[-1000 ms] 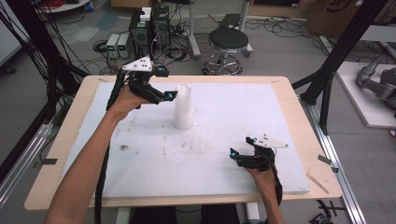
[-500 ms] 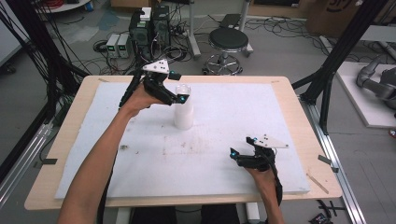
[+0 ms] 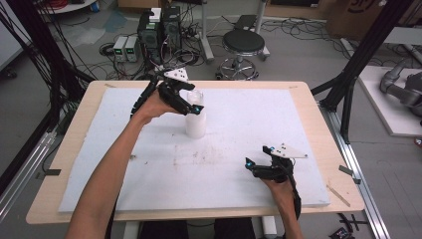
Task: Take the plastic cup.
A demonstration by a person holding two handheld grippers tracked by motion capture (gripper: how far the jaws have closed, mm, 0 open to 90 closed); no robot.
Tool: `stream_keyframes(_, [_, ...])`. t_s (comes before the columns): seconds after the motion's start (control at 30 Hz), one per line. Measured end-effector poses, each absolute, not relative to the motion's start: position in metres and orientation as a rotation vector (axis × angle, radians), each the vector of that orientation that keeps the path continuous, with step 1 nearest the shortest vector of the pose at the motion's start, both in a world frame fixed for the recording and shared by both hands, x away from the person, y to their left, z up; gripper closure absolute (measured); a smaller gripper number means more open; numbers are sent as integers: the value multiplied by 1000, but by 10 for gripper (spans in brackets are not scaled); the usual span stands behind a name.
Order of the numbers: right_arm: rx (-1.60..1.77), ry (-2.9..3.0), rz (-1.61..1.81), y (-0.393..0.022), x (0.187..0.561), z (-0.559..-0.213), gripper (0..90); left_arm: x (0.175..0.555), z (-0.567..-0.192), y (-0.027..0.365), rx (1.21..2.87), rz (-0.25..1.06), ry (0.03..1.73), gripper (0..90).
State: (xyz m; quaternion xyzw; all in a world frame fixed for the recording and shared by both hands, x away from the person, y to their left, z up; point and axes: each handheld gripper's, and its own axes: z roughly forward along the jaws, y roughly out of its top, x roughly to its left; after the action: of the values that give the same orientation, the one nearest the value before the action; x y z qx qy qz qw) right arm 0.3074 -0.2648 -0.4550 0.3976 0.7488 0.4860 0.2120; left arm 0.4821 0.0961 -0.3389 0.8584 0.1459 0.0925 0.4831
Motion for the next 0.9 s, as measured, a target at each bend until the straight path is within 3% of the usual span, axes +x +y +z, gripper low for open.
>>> stream_keyframes(0.13, [1106,2082,1348,-265,307,-455,157,483,-342,92,2123,224,362,25])
stream_keyframes(0.2, [1108,2084,1349,-265,307,-455,157,483,-343,91,2130,225,362,55])
stream_keyframes(0.23, [1107,2090,1345,-265,309,-455,157,483,-342,91,2147,223,354,117])
stream_keyframes(0.4, [1119,2092,1347,-265,309,-455,157,484,-342,92,2156,222,367,126])
stream_keyframes(0.57, [1115,2087,1351,-265,308,-455,157,484,-342,91,2173,217,377,231])
stream_keyframes(0.9, [1117,2084,1353,-265,308,-455,157,484,-341,90,2184,197,379,331])
